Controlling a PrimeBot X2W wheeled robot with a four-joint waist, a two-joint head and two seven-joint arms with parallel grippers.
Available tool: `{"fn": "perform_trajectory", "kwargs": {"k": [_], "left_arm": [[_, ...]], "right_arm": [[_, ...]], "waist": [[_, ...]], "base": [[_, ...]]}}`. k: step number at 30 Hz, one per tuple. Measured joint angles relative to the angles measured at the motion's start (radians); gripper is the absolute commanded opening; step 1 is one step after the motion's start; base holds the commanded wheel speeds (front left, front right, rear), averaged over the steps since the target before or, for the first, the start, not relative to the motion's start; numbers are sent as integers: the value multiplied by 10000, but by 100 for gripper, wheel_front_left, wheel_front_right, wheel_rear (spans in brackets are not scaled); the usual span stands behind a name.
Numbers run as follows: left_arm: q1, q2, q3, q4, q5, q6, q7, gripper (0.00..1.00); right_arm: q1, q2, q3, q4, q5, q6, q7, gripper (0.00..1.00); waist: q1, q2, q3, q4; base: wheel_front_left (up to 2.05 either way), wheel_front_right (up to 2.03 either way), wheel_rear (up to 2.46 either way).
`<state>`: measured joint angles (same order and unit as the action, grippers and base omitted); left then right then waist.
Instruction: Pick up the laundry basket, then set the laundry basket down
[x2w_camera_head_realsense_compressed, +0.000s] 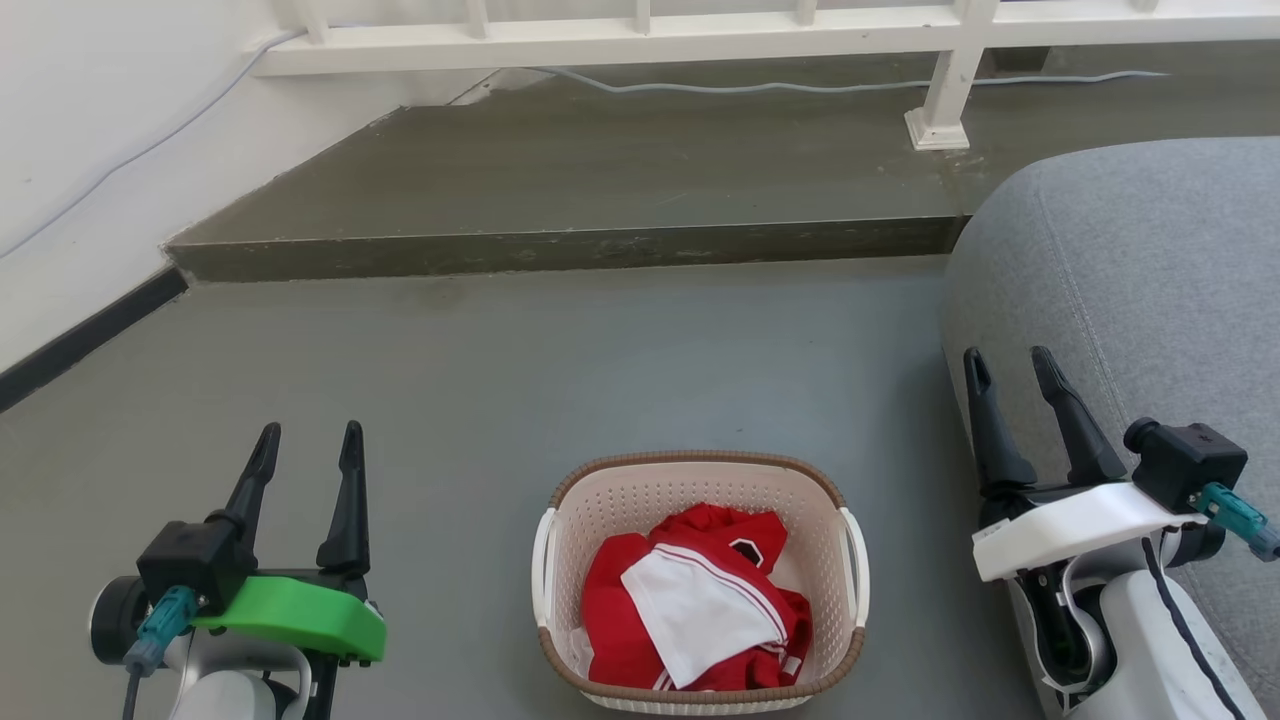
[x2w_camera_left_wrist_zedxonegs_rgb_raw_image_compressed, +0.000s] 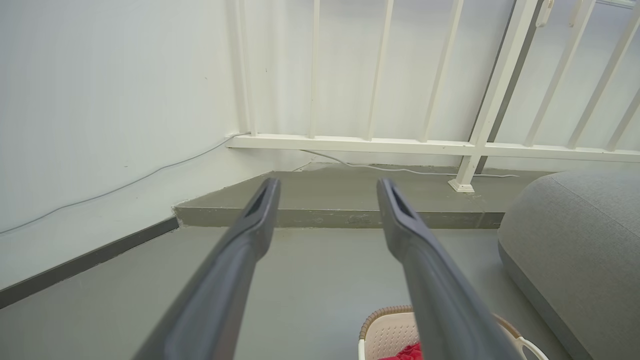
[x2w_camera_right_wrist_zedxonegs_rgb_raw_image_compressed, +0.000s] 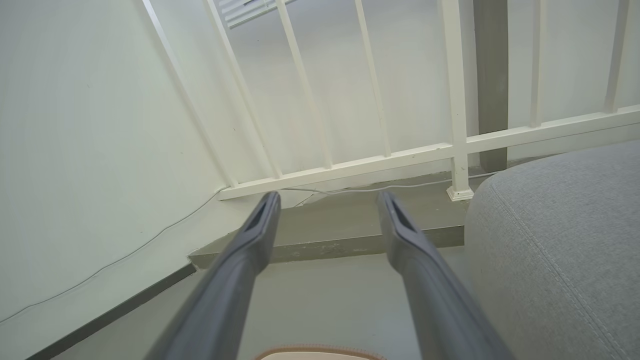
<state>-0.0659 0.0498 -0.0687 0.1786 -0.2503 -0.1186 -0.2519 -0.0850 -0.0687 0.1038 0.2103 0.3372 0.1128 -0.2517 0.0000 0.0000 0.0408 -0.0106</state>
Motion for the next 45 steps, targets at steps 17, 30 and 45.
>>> {"fn": "perform_trajectory", "kwargs": {"k": [17, 30, 45], "left_arm": [[0, -25, 25, 0, 173, -13, 0, 100], [-1, -36, 40, -203, 173, -15, 0, 100], [-631, -56, 8, -305, 173, -38, 0, 100]], "right_arm": [[-72, 63, -65, 117, -215, 10, 0, 100], [-77, 92, -198, 148, -213, 13, 0, 100], [-469, 123, -368, 240, -209, 15, 0, 100]], "waist": [[0, 0, 33, -85], [0, 0, 410, -234], [0, 0, 1835, -432]], "base": [[0, 0, 0], [0, 0, 0], [0, 0, 0]]}}
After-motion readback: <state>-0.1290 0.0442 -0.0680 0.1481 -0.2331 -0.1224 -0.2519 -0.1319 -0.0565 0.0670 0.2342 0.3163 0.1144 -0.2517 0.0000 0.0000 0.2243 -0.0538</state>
